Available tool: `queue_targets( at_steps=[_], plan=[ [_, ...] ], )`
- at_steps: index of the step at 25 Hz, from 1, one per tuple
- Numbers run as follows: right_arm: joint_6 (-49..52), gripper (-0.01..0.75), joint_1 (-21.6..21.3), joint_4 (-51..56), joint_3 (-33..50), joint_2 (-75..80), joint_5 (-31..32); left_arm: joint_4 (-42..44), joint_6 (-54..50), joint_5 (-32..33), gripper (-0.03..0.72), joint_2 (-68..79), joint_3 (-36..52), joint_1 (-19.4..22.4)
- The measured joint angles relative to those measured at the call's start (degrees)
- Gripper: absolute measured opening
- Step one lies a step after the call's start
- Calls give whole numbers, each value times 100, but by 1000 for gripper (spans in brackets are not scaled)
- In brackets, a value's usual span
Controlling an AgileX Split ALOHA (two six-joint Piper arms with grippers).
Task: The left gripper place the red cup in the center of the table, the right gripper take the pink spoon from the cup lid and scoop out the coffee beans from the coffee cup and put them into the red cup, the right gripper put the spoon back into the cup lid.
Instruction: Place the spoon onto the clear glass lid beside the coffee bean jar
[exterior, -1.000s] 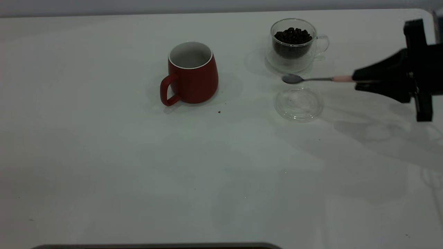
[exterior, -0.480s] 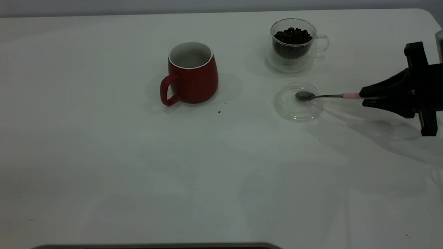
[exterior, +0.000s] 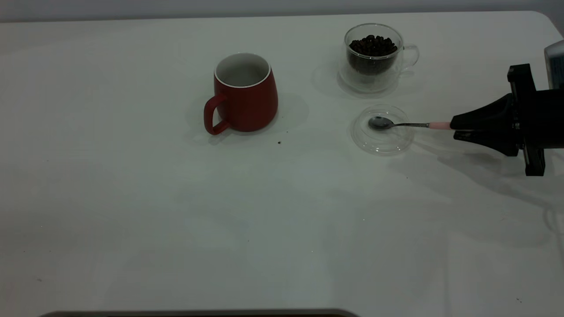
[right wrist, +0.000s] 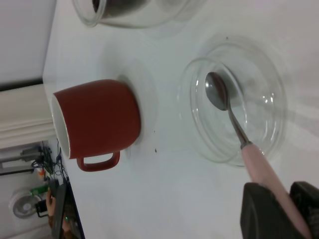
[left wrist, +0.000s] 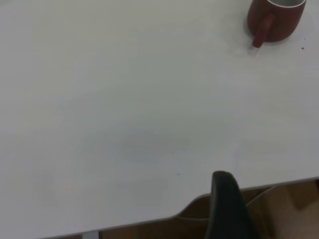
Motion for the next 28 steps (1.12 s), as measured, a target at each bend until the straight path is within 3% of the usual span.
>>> queue_targets(
  at_steps=[28],
  plan=[
    [-566, 135, 92, 0, -173, 294, 155, 0, -10, 0, 492, 0, 0, 0]
  ],
)
